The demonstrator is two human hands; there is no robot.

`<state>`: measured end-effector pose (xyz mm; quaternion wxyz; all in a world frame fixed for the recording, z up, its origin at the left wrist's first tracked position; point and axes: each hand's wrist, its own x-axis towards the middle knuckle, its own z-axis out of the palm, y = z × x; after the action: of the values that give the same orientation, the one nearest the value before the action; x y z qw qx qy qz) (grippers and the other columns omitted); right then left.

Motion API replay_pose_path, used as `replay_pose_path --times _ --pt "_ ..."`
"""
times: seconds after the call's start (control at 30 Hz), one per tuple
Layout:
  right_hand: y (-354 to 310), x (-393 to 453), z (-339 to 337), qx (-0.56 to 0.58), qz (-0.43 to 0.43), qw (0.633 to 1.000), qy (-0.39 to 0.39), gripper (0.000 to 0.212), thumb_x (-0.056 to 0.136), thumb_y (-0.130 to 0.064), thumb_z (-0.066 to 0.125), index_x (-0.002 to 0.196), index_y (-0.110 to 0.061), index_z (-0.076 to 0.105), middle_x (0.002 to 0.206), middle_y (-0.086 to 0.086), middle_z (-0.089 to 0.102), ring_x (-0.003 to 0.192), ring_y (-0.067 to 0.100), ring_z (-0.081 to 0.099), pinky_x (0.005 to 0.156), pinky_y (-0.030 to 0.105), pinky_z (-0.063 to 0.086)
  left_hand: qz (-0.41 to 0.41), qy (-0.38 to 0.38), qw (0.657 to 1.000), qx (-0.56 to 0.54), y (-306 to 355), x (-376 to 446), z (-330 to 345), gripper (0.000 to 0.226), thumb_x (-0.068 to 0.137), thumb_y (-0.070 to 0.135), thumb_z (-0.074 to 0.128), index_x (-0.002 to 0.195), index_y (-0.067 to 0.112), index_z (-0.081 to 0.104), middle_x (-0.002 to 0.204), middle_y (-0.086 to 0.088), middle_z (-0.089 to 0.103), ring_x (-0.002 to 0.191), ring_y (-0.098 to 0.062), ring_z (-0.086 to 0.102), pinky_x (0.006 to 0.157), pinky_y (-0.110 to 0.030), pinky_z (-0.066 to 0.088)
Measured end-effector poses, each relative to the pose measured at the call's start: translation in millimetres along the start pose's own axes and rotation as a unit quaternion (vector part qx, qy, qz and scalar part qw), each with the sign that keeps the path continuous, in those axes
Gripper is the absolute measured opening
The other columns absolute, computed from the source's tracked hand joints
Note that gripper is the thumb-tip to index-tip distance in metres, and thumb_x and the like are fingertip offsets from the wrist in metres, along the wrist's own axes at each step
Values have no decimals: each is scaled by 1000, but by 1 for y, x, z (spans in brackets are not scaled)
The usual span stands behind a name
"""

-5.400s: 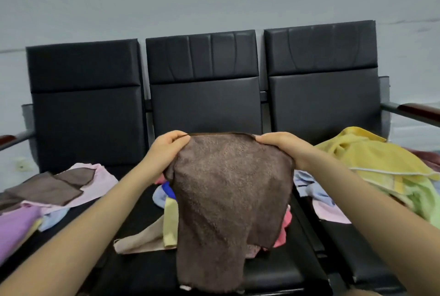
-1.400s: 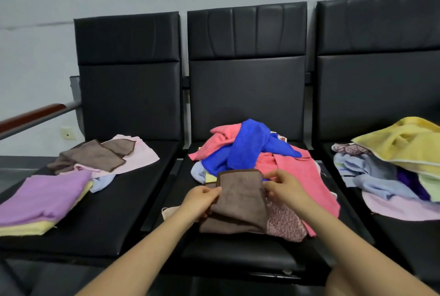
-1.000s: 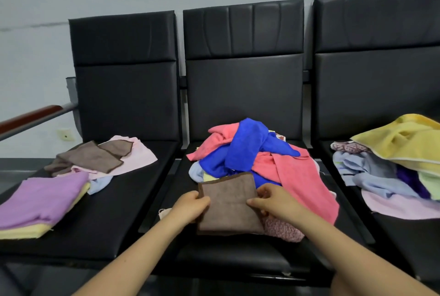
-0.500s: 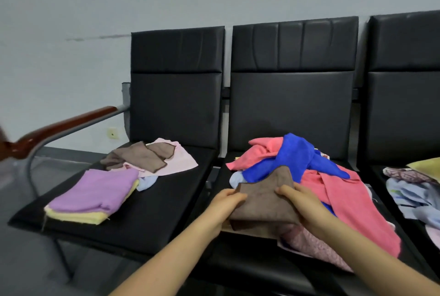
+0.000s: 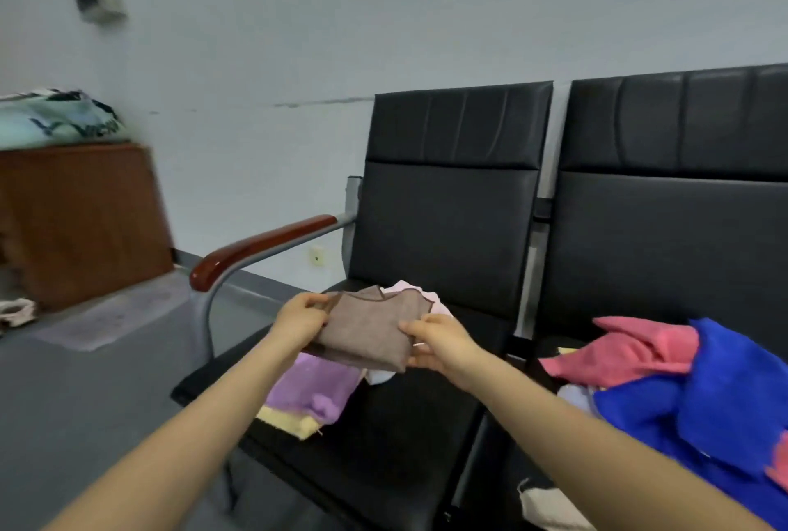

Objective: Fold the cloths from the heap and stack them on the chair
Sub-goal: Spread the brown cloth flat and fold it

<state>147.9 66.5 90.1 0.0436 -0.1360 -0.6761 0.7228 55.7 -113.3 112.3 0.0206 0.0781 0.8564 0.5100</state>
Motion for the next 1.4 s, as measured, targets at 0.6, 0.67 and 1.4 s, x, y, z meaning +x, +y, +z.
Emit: replay_pose_path --times 0.6,0.67,1.4 --pt "72 178 -4 -391 -61 909 131 44 90 -37 61 122 -8 58 119 8 62 114 29 57 89 34 46 108 -23 907 407 -118 73 43 68 82 68 50 144 48 31 149 10 38 135 -18 36 110 -41 30" --pt "77 192 -2 -394 -24 914 97 42 87 -38 65 117 -9 59 113 7 63 109 28 58 82 29 45 107 -12 910 401 -125 77 41 65 83 67 47 144 48 33 148 11 40 134 -17 37 110 -41 30" --pt "-92 -64 -112 -204 -347 910 98 19 92 -9 63 83 -26 67 73 -12 65 68 -5 57 71 10 44 62 -38 979 -189 58 -5 78 26 98 18 42 93 17 67 108 -7 66 97 -23 61 88 -37 49"
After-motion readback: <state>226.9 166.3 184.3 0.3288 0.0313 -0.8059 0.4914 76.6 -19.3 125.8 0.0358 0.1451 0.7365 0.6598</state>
